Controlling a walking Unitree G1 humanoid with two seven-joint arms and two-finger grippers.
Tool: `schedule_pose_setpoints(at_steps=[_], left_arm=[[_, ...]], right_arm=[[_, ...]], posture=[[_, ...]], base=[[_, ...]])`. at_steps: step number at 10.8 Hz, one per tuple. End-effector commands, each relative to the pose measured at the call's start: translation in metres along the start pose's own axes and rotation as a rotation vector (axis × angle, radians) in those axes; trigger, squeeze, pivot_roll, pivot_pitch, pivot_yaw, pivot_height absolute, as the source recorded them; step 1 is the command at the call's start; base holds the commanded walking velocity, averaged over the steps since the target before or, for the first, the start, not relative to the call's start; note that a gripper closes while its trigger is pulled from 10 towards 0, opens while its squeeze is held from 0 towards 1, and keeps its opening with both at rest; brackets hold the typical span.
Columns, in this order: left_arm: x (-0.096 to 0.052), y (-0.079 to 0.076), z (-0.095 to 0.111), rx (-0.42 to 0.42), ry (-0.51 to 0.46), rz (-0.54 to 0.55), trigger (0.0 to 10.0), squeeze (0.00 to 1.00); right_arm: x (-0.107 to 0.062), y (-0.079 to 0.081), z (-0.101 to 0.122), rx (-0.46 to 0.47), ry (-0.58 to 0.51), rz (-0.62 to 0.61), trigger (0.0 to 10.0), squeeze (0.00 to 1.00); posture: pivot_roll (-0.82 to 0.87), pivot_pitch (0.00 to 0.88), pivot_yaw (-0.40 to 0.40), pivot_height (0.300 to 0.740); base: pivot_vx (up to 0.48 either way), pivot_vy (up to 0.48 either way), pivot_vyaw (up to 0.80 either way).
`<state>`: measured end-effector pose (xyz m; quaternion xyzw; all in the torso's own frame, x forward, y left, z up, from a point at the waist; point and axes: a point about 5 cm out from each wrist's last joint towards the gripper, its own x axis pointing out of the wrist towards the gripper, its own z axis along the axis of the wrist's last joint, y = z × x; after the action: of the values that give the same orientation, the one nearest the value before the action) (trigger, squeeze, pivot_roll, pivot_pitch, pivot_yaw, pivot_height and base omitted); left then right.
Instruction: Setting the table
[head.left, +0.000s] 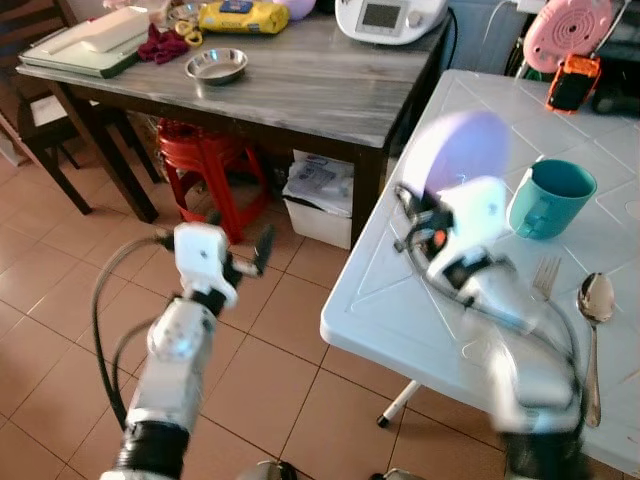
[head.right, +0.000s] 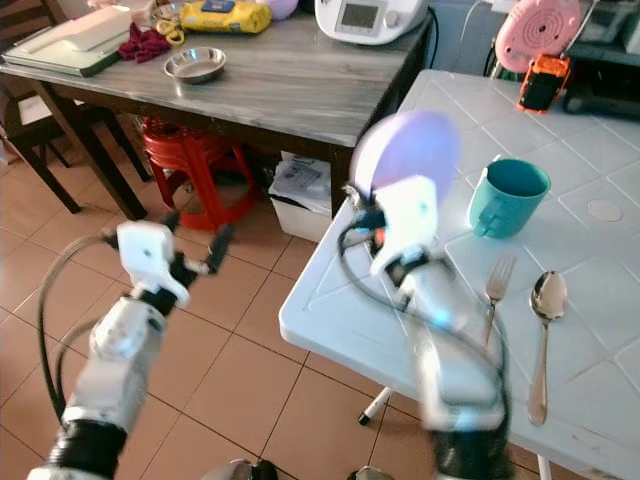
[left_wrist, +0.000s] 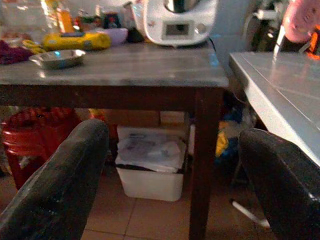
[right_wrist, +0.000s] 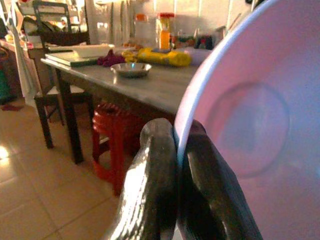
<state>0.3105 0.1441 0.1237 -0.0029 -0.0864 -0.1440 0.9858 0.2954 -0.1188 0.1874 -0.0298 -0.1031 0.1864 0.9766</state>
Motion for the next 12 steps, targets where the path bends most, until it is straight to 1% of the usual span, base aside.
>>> schedule_pose_setpoints(at_steps=[1,2,3,4,6,7,8,9,11,12], left_arm=[[-0.001,-0.001,-0.003,0.016,0.022,0.005,10.0,0.00],[0.000,-0.003,-0.004,0.014,0.030,0.023,10.0,0.00],[0.000,-0.006,-0.005,0.011,0.033,0.033,10.0,0.00],[0.001,-0.008,-0.005,0.005,0.033,0.031,10.0,0.00],[-0.001,-0.009,-0.007,-0.005,0.045,0.044,10.0,0.00],[-0.004,-0.008,-0.009,-0.008,0.061,0.054,10.0,0.00],[-0.004,-0.008,-0.010,-0.012,0.064,0.052,10.0,0.00],[-0.003,-0.010,-0.010,-0.014,0.064,0.039,10.0,0.00],[-0.002,-0.012,-0.010,-0.016,0.065,0.031,10.0,0.00],[-0.002,-0.014,-0.010,-0.018,0.067,0.025,10.0,0.00]], right_arm=[[-0.003,0.004,0.005,-0.015,-0.012,-0.027,10.0,0.00],[-0.007,0.005,0.003,-0.022,-0.001,-0.063,10.0,0.00],[-0.009,0.001,-0.001,0.006,0.015,-0.096,10.0,0.00],[-0.011,-0.001,-0.002,0.004,0.019,-0.110,10.0,0.00],[-0.021,-0.006,-0.012,0.015,0.038,-0.174,10.0,0.00],[-0.028,-0.003,-0.021,0.030,0.061,-0.185,10.0,0.00],[-0.031,-0.001,-0.025,0.035,0.072,-0.187,10.0,0.00],[-0.032,0.001,-0.027,0.044,0.086,-0.191,10.0,0.00],[-0.031,0.000,-0.027,0.043,0.080,-0.198,10.0,0.00],[-0.031,-0.001,-0.027,0.044,0.078,-0.203,10.0,0.00]], posture=[[-0.10,0.082,0.090,0.740],[-0.10,0.083,0.090,0.740],[-0.10,0.085,0.090,0.740],[-0.10,0.087,0.088,0.740],[-0.10,0.096,0.081,0.740],[-0.09,0.098,0.081,0.740],[-0.09,0.098,0.081,0.740],[-0.10,0.098,0.082,0.740],[-0.10,0.100,0.083,0.740],[-0.10,0.101,0.080,0.740]], base=[[0.000,0.000,0.00],[0.000,0.000,0.00],[0.000,0.000,0.00],[0.000,0.000,0.00],[0.000,0.000,0.00],[0.000,0.000,0.00],[0.000,0.000,0.00],[0.000,0.000,-0.80],[0.000,0.000,0.00],[0.000,0.000,-0.58]])
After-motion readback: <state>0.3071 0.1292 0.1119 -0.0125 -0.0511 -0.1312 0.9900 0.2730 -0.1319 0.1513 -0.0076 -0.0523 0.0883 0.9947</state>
